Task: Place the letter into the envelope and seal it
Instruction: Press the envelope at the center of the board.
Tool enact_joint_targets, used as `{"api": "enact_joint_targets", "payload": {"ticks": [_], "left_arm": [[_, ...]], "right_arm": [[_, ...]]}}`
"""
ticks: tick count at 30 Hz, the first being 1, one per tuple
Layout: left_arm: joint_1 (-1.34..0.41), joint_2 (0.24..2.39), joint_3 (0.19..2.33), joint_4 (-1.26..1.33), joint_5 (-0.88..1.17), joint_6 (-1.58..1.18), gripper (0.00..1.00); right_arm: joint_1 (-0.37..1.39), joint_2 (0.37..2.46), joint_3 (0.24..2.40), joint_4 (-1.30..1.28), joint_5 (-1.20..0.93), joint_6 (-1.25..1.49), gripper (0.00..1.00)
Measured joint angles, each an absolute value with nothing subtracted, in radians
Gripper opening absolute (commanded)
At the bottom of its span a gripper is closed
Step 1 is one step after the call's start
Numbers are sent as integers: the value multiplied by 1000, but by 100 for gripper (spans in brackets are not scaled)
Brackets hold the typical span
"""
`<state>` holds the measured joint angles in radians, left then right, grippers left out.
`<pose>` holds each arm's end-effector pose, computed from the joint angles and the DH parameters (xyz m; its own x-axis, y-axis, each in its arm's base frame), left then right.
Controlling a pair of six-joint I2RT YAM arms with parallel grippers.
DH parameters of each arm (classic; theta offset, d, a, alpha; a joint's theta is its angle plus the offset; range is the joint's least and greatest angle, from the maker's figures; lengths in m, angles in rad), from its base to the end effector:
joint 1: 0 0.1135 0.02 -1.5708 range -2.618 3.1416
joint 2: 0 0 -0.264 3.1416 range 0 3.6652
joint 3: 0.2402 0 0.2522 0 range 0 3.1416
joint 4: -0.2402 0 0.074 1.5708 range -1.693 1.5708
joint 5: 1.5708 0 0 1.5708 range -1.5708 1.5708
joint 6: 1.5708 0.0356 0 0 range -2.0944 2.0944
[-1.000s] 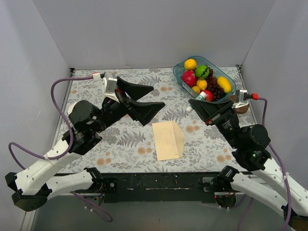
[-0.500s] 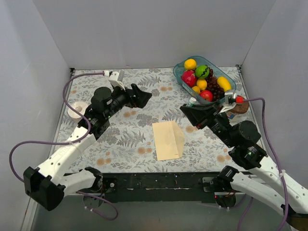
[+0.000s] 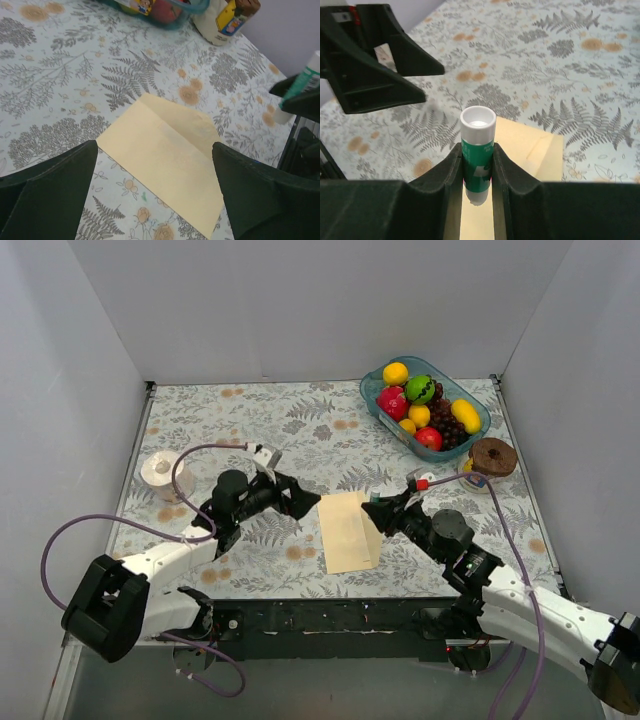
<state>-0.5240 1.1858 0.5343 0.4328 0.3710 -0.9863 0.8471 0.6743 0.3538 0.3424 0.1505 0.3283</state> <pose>0.2158 -0.1396 0.2341 -0.7481 -0.4654 -0.4730 0.2697 0.4381 -0.8575 0.1194 0.1271 0.2605 -0.1932 0.2629 -0.9453 -0.6120 0.7207 0.3255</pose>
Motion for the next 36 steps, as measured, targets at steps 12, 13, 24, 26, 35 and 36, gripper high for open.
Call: {"api": "enact_joint_targets", "payload": {"ticks": [12,13,24,26,35,36], "left_arm": [[-641,1210,319,781,423,-802,98],[-651,1227,299,819,424,-794,98],[-669,1468,171,1145,406,-748,98],[-670,1500,151,1207,406,-741,98],[-670,1721,142,1323,413,-673,98],[-670,1760,143,1323,415,-666,98]], "right_arm": [[847,941,213,715,184,243,1],[847,966,212,749,183,236,1],[847,1171,165,1055,154,165,1],[847,1189,165,1091,154,147,1],[847,1293,165,1203,141,86,1],[847,1309,165,1215,138,81,1]]}}
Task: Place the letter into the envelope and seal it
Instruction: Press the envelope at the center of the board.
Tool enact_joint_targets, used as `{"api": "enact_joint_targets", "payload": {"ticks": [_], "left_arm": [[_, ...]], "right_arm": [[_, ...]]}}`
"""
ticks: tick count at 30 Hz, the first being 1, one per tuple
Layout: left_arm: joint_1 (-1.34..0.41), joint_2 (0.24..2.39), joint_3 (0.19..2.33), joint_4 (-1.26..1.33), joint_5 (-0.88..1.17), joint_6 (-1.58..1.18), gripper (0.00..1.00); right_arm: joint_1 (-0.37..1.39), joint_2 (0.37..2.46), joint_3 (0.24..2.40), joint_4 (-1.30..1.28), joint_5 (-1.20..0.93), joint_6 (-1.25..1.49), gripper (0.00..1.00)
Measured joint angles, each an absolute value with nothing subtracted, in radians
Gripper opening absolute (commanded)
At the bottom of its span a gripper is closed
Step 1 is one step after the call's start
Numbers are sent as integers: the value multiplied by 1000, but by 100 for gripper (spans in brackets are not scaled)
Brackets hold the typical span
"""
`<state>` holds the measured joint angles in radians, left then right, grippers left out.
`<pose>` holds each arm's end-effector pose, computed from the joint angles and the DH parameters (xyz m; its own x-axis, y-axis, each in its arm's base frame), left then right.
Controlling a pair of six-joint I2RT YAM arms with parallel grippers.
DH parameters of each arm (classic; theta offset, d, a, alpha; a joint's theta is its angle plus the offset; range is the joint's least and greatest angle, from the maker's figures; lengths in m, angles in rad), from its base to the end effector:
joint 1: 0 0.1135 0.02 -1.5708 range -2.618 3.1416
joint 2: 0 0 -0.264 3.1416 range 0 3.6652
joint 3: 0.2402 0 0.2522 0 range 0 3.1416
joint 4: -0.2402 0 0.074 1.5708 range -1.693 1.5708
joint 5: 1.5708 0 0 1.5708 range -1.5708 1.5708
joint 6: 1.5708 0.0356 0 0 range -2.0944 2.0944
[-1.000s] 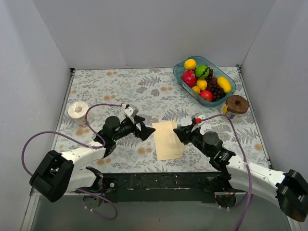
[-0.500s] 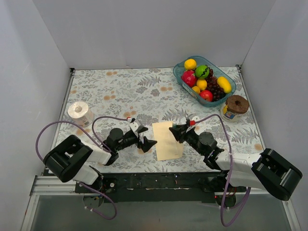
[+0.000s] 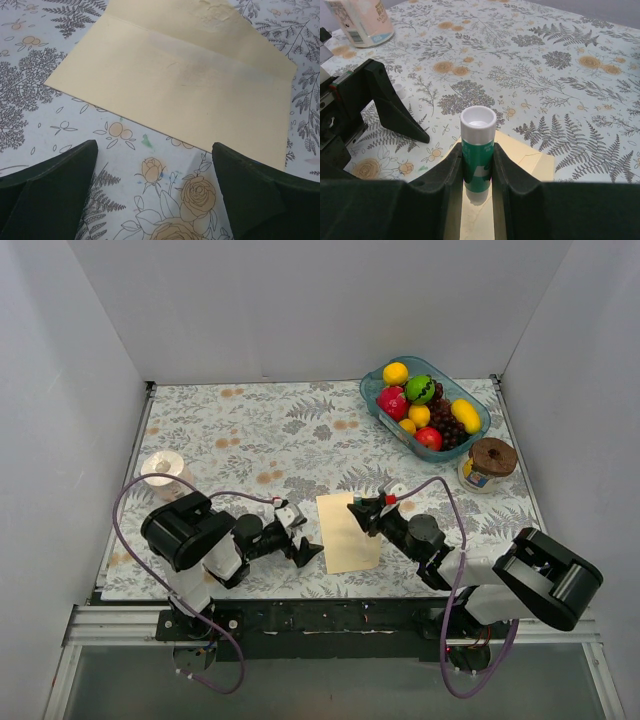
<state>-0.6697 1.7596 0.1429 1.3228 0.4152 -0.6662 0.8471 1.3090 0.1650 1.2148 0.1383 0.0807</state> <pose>0.1638 -0.1480 0.0945 -0.7166 -0.1539 -0.6803 0.5442 0.4867 -0.6834 0.1472 0.1591 0.1781 -0.0058 0.1140 -0.9935 -0.6528 0.7521 0.0901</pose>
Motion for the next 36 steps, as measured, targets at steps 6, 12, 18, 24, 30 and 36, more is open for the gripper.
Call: {"api": "enact_joint_targets", "payload": {"ticks": [6,12,18,24,30,36], "left_arm": [[-673,1847,186,1380,442,-606,98],[-677,1819,185,1357,445,-561,98],[-677,1687,177,1339,456,-507,98],[-677,1629,231,1348,522,-443,98],[-677,1718,249,1351,561,-404,98],[-677,1776,277,1339,601,-396,98]], "right_arm": [[847,1368,165,1250,128,59,1],[846,1357,165,1253,124,39,1],[843,1325,165,1250,123,30,1],[832,1329,165,1237,111,30,1],[824,1356,151,1239,101,30,1],[811,1370,147,1246,90,30,1]]}}
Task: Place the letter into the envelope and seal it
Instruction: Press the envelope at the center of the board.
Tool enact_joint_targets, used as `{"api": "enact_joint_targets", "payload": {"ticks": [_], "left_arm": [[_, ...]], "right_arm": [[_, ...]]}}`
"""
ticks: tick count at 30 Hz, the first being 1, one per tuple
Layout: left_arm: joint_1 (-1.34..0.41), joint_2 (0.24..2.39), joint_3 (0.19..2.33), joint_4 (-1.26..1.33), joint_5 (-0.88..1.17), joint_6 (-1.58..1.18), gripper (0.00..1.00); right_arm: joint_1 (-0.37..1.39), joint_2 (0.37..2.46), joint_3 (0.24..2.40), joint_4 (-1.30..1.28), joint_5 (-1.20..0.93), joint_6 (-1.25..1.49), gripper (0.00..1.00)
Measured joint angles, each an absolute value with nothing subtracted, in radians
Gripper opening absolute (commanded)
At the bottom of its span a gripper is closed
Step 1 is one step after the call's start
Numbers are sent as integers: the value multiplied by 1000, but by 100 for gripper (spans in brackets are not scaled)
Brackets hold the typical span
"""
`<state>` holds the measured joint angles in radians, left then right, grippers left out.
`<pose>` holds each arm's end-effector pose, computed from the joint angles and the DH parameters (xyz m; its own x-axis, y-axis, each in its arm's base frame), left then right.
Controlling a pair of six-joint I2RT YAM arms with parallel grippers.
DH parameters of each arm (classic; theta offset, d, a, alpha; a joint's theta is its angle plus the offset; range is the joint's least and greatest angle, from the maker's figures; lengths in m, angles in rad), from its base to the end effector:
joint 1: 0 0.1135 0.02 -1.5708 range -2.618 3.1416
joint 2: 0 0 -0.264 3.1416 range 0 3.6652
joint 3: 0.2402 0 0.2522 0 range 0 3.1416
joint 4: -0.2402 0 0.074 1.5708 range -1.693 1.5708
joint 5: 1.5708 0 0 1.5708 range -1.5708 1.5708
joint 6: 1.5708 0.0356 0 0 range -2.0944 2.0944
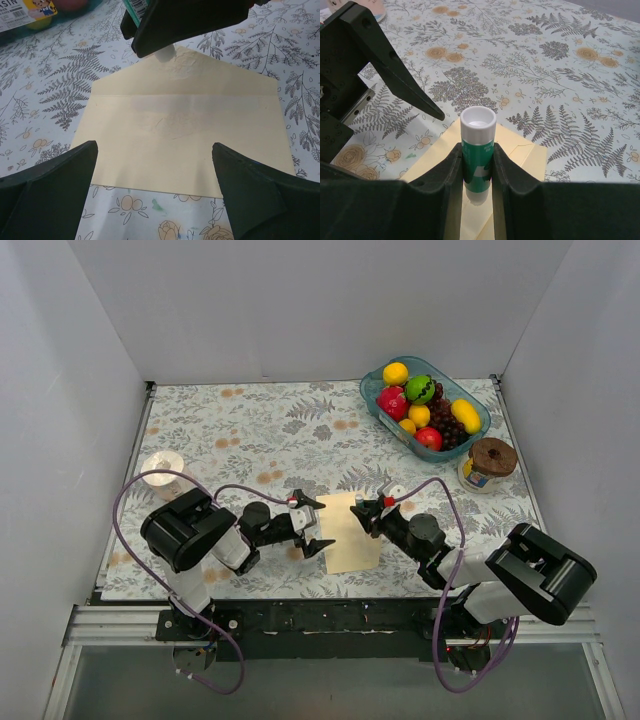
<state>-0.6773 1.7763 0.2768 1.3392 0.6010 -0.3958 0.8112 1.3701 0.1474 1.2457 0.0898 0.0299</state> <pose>0.1847 -0.1744 0.1154 -0.4818 -0.0206 -0.8761 0.8303 0.3088 -0.4639 0.1516 0.1550 0.1649 -0.0039 0.0391 -0.9992 -0.6606 0.7500 0.0320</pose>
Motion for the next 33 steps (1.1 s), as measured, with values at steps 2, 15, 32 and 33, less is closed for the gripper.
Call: {"api": "enact_joint_targets", "payload": {"ticks": [2,15,32,33], "left_arm": [[-677,1792,291,1339,613,-397,98],[-677,1824,292,1339,615,-413,98],[-677,1897,268,1356,612,-540,91],[-677,1897,268,1356,613,-545,91]], "right_arm": [[809,1376,147,1253,88,30,1],[791,1440,148,1276,64,44,1],[786,1477,162,1283,23,49,1],[786,1479,162,1283,23,49,1]]}}
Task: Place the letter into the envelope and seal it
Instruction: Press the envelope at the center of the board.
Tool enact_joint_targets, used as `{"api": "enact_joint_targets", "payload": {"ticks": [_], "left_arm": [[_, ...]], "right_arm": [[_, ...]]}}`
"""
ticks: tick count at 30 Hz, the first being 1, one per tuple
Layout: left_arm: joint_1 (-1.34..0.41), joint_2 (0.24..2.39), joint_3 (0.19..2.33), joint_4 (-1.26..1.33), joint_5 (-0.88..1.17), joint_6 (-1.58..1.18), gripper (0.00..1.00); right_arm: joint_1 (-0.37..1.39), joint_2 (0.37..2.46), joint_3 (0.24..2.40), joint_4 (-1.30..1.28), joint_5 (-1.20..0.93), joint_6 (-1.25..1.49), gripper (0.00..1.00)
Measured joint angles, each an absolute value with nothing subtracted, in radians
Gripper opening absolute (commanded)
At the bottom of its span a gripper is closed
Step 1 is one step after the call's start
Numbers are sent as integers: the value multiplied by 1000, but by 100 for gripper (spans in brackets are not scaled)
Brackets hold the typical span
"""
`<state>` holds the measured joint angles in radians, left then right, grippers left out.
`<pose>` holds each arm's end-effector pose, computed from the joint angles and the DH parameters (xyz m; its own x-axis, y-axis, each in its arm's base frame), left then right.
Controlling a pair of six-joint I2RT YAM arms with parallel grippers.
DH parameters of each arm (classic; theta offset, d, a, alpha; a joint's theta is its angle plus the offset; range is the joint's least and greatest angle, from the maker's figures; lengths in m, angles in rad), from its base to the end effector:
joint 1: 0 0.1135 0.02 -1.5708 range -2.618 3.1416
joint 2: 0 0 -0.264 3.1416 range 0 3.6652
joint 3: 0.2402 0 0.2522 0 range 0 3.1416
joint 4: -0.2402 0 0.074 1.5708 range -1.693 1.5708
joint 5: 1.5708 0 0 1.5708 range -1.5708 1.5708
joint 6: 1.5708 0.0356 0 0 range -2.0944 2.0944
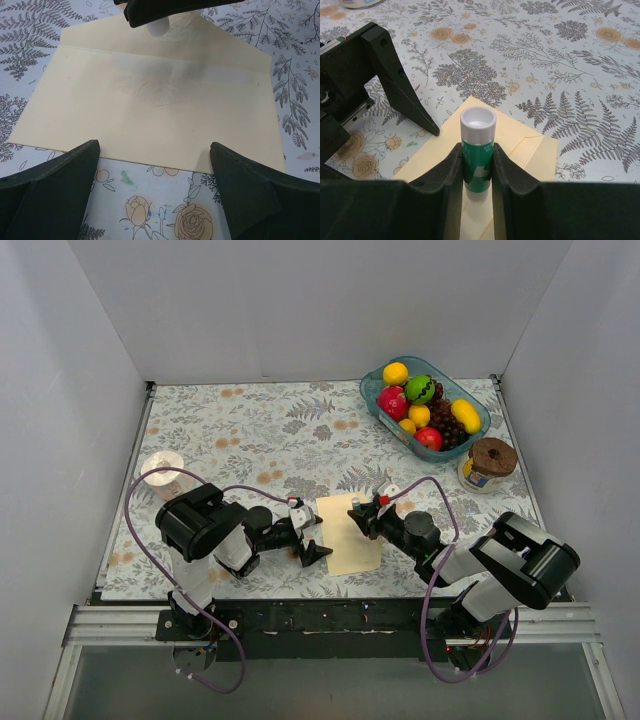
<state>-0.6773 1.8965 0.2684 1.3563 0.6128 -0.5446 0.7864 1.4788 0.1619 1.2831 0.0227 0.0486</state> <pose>0.1817 -0.1724 0.0879 -0.6682 -0.0065 -0.7439 0.6994 0.3354 -0.6311 0.1594 0.1586 0.1506 -0.0574 0.0112 -0.9983 -0.6896 0.7226 0.0478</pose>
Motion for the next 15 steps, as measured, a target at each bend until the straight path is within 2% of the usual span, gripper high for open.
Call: {"api": "enact_joint_targets", "payload": {"ticks": [15], "left_arm": [[-725,1909,270,1370,596,-479,91]], "right_arm": [[786,1517,163,1284,16,66,1]]}}
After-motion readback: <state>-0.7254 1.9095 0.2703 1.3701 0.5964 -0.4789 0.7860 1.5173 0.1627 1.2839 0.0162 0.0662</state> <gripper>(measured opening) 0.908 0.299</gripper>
